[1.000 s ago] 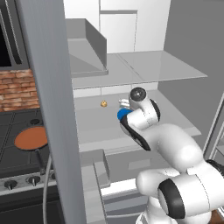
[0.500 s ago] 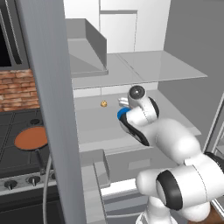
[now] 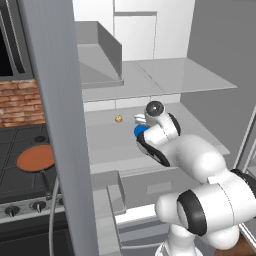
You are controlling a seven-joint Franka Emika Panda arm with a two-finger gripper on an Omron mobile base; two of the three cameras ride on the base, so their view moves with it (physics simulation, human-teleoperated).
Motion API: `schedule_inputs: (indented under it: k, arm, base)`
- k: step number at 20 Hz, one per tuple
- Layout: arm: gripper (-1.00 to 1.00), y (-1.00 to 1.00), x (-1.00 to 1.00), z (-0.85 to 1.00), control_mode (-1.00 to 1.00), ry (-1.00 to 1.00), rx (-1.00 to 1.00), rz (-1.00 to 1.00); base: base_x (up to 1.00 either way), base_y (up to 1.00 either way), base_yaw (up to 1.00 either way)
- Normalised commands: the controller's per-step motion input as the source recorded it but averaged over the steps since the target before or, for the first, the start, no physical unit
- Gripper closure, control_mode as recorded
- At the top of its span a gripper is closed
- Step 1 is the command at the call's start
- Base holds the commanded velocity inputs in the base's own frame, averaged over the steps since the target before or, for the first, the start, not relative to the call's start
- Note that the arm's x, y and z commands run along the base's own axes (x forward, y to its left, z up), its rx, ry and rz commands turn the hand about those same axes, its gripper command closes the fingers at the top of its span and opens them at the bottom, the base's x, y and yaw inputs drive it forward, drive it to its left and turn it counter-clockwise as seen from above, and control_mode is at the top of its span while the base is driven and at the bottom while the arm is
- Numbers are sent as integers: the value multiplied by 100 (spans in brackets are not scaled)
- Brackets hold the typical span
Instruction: Retrieve the fish from the fridge and place it on the saucepan with marinade on the stove.
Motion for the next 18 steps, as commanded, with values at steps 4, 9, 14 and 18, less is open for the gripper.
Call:
schedule_inputs:
  k: [4,9,14,18]
  arm:
    - [-100,0,0,-19,-100,-4,-1,0]
    - [-100,0,2,0,-100,0,0,0]
    - [-100,0,6,0,-100,0,0,-2]
    - [-100,0,12,0,-100,0,0,-2]
  base:
    - [0,0,0]
    - [0,0,0]
    - [0,0,0]
    - [0,0,0]
